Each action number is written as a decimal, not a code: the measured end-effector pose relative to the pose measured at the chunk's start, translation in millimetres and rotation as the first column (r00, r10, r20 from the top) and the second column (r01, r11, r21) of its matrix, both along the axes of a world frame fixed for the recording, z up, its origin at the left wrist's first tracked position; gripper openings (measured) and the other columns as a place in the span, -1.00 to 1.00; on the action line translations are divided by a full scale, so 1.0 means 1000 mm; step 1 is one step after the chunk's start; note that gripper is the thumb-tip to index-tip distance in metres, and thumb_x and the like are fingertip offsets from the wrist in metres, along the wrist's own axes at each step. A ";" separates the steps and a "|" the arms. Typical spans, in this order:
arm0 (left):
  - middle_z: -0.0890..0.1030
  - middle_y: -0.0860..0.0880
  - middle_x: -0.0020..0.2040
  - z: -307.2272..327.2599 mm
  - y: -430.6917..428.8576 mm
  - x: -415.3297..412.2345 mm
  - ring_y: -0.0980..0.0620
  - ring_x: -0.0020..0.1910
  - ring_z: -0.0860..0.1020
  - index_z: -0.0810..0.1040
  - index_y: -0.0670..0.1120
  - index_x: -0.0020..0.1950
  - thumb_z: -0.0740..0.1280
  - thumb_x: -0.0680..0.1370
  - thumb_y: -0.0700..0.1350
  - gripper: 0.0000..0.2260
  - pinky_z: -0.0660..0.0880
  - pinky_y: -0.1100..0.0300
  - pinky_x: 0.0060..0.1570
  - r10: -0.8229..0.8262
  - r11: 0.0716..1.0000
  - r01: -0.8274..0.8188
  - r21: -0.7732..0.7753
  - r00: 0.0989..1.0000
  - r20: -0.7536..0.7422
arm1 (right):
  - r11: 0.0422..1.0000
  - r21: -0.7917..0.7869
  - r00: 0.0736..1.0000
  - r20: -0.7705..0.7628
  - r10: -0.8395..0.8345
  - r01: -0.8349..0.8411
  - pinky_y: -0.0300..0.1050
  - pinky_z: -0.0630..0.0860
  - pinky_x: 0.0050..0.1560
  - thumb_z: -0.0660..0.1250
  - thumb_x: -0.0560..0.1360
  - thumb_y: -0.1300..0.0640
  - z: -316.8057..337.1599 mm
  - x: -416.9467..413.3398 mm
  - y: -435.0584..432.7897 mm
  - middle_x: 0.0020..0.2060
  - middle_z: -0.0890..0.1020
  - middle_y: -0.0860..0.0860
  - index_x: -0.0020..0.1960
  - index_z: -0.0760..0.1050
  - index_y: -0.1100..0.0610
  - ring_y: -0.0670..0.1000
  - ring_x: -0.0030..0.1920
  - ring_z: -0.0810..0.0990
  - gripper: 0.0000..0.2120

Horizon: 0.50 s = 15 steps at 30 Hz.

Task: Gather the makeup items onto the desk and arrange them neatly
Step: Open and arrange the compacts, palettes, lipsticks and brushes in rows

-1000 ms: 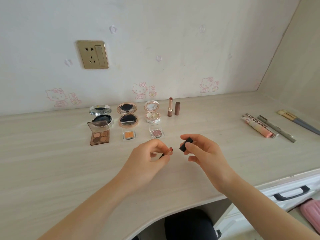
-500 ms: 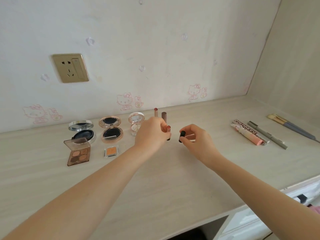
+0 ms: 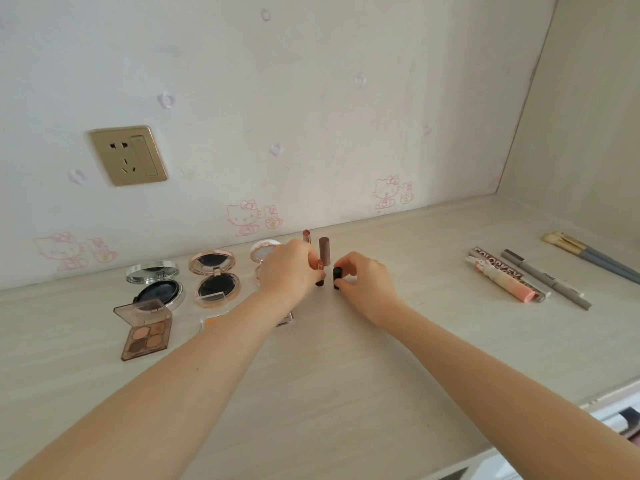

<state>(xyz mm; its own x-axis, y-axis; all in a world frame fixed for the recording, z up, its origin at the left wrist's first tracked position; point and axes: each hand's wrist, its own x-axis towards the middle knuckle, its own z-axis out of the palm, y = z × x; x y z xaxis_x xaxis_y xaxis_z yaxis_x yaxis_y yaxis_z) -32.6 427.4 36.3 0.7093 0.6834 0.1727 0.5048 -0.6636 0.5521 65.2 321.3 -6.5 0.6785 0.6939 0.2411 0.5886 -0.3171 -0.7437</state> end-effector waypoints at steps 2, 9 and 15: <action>0.66 0.02 -0.24 -0.003 0.002 0.001 -0.05 -0.13 0.62 0.58 0.01 -0.27 0.46 0.35 -0.16 -0.90 0.56 0.00 -0.07 0.006 1.000 -0.005 0.009 1.000 -0.004 | 1.000 0.001 1.000 -0.002 -0.003 0.003 -0.13 0.43 -0.09 0.31 0.46 0.19 0.000 0.002 0.006 -0.12 0.59 -0.13 0.03 0.51 0.06 0.00 0.08 0.48 -0.85; 0.65 0.00 -0.23 -0.011 0.006 0.006 -0.09 -0.16 0.62 0.60 -0.02 -0.22 0.45 0.36 -0.14 -0.94 0.57 -0.01 -0.08 0.066 0.998 -0.066 -0.004 0.998 0.017 | 0.999 -0.041 1.000 0.024 -0.009 0.010 -0.09 0.45 -0.08 0.28 0.44 0.22 -0.001 0.008 0.018 -0.09 0.61 -0.04 0.08 0.50 0.08 0.05 0.06 0.43 -0.77; 0.66 -0.04 -0.20 -0.008 0.010 0.009 -0.09 -0.14 0.62 0.61 -0.05 -0.21 0.44 0.39 -0.18 -0.96 0.56 0.00 -0.08 0.087 0.994 -0.085 -0.062 0.996 0.031 | 0.999 -0.046 1.000 -0.005 -0.007 0.007 -0.04 0.48 -0.01 0.30 0.42 0.20 -0.002 0.010 0.024 -0.12 0.60 -0.07 0.02 0.52 0.11 0.07 0.06 0.46 -0.82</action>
